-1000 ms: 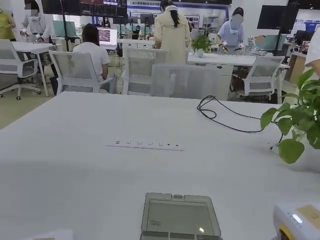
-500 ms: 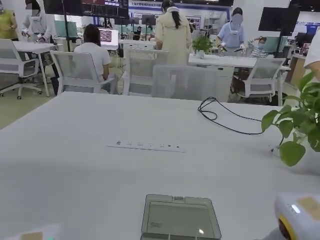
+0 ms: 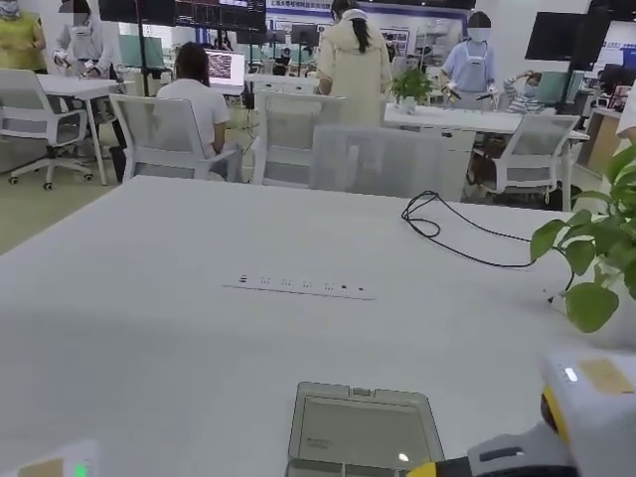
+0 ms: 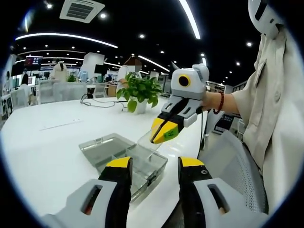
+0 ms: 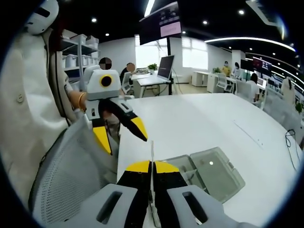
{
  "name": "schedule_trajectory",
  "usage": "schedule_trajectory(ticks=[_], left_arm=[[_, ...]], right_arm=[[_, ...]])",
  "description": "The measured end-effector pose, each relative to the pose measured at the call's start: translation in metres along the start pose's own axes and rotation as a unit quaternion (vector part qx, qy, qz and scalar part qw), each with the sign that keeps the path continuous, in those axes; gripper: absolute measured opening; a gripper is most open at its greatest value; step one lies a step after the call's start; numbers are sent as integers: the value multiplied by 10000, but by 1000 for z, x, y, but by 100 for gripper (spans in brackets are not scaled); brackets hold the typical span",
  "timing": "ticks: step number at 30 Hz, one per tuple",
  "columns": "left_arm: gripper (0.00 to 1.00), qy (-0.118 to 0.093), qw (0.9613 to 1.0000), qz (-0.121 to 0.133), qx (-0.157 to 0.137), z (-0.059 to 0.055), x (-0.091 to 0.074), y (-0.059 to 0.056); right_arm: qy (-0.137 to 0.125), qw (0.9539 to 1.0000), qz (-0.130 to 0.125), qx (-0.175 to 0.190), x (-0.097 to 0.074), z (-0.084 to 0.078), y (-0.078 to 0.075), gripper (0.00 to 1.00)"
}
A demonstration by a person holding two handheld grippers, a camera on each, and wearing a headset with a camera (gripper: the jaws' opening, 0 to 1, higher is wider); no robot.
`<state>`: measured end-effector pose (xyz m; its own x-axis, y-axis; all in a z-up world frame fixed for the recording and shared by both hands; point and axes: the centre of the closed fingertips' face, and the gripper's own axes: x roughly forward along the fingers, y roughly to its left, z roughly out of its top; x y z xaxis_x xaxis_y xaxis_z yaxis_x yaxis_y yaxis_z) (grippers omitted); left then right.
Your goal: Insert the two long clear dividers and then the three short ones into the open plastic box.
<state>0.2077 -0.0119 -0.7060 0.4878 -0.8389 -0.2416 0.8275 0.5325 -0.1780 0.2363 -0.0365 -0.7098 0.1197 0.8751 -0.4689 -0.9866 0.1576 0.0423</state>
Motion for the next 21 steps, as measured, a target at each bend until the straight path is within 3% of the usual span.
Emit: schedule_trajectory(ticks=[12, 21], left_arm=[[55, -33, 9990, 398, -208, -7, 3, 13], [72, -34, 9980, 537, -323, -11, 5, 19]], right_arm=[[457, 9982, -395, -52, 10, -14, -27, 2], [703, 9966, -416, -44, 21, -25, -35, 2]])
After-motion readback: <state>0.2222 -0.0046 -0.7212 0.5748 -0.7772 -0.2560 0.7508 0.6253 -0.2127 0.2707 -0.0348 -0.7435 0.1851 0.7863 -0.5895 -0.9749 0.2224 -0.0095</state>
